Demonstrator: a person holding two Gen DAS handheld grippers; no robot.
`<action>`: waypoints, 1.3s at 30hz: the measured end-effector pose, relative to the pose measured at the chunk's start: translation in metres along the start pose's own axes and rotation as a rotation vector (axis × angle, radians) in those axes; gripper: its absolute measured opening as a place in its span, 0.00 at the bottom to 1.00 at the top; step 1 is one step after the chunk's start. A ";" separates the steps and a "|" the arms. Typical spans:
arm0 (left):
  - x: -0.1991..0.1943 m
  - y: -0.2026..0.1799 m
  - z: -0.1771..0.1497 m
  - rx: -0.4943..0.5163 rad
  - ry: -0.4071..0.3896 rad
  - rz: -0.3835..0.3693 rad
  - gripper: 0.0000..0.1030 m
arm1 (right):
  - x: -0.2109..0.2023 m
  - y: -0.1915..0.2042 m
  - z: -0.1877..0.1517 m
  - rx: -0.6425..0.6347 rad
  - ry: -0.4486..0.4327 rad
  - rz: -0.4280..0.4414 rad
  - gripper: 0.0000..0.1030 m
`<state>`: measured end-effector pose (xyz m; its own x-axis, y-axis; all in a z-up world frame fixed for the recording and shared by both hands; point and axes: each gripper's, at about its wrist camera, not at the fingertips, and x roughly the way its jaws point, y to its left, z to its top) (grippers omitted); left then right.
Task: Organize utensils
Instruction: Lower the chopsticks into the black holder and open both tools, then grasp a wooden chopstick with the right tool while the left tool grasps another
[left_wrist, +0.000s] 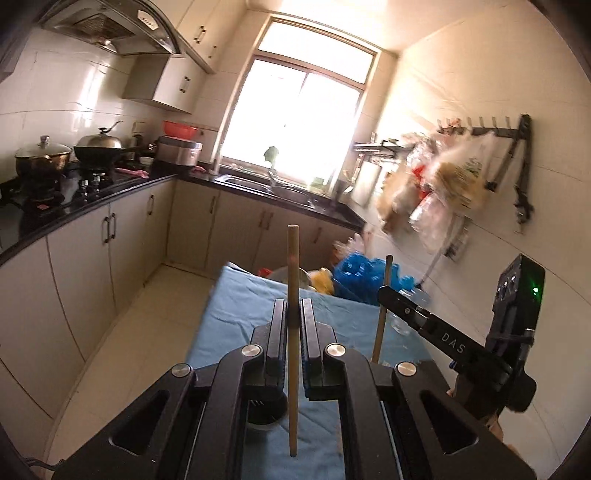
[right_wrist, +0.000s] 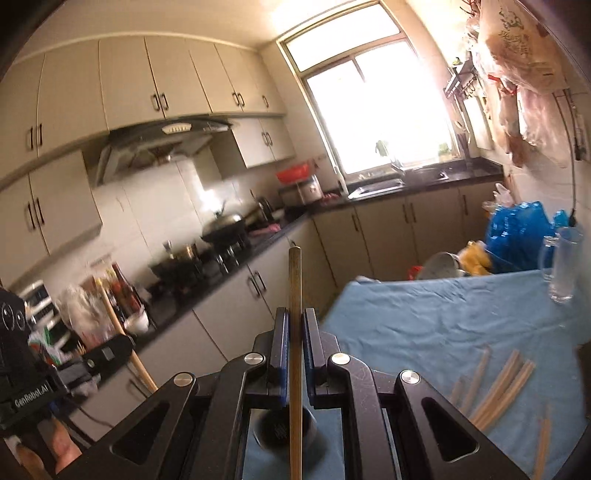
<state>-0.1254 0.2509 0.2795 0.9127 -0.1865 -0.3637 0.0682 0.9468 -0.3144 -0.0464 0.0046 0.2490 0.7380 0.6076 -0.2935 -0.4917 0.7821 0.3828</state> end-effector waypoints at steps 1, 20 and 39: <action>0.007 0.003 0.004 0.005 -0.003 0.015 0.06 | 0.009 0.003 0.002 0.008 -0.006 0.007 0.08; 0.137 0.043 -0.026 -0.011 0.209 0.083 0.06 | 0.137 -0.005 -0.045 -0.043 0.096 -0.075 0.08; 0.081 0.037 -0.027 -0.033 0.137 0.166 0.36 | 0.101 -0.037 -0.051 0.040 0.124 -0.094 0.47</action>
<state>-0.0600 0.2636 0.2154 0.8468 -0.0648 -0.5279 -0.0938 0.9588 -0.2682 0.0227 0.0440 0.1601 0.7161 0.5463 -0.4346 -0.4022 0.8317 0.3828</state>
